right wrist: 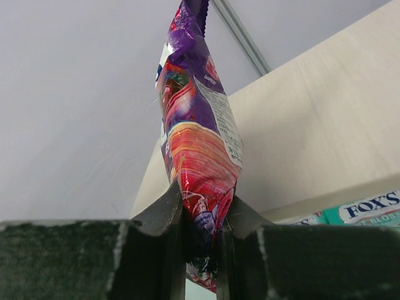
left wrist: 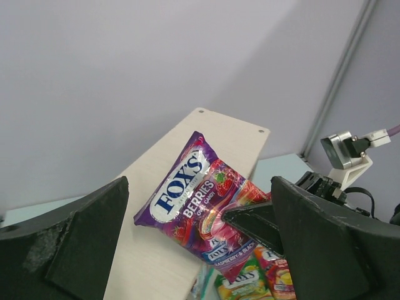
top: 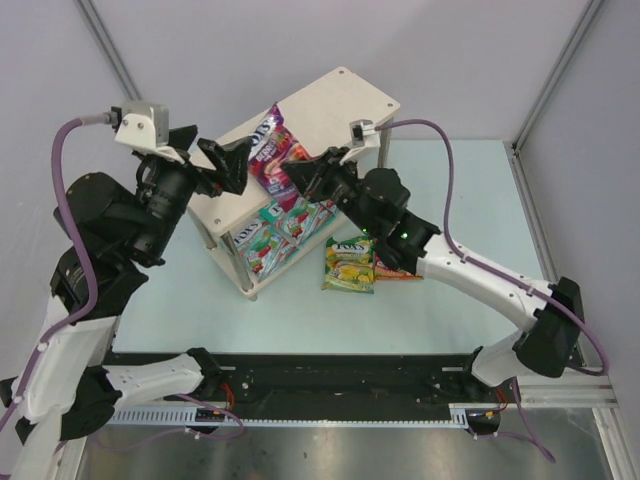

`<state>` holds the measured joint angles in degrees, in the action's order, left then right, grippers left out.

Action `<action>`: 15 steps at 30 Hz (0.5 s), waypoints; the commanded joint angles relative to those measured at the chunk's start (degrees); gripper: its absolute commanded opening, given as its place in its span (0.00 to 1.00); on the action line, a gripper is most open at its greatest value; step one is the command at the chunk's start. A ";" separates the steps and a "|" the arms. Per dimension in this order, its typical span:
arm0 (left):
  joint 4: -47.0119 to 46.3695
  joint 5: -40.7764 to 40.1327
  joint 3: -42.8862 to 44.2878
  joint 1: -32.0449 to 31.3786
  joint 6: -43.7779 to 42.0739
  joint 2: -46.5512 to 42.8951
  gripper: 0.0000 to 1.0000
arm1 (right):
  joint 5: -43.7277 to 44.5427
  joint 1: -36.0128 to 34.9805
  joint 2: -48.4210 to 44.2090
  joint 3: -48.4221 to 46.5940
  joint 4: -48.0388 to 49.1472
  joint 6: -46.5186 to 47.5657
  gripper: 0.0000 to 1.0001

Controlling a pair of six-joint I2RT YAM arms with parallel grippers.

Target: Place and organize the candy bags onto the shelf

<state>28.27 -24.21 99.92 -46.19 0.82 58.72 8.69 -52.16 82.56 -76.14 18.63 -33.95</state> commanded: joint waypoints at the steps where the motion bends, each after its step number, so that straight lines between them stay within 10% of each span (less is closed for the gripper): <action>1: -1.46 -6.46 -1.74 0.23 -4.16 -2.55 1.00 | 7.13 -2.77 4.61 -12.24 -1.04 1.53 0.02; 15: -1.38 -8.14 -4.11 0.23 -5.48 -5.72 1.00 | 6.26 -4.97 19.39 -32.14 -13.71 -9.63 0.01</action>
<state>27.88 -30.94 96.92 -46.19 -3.09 53.56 14.74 -56.95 100.64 -104.25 5.52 -38.63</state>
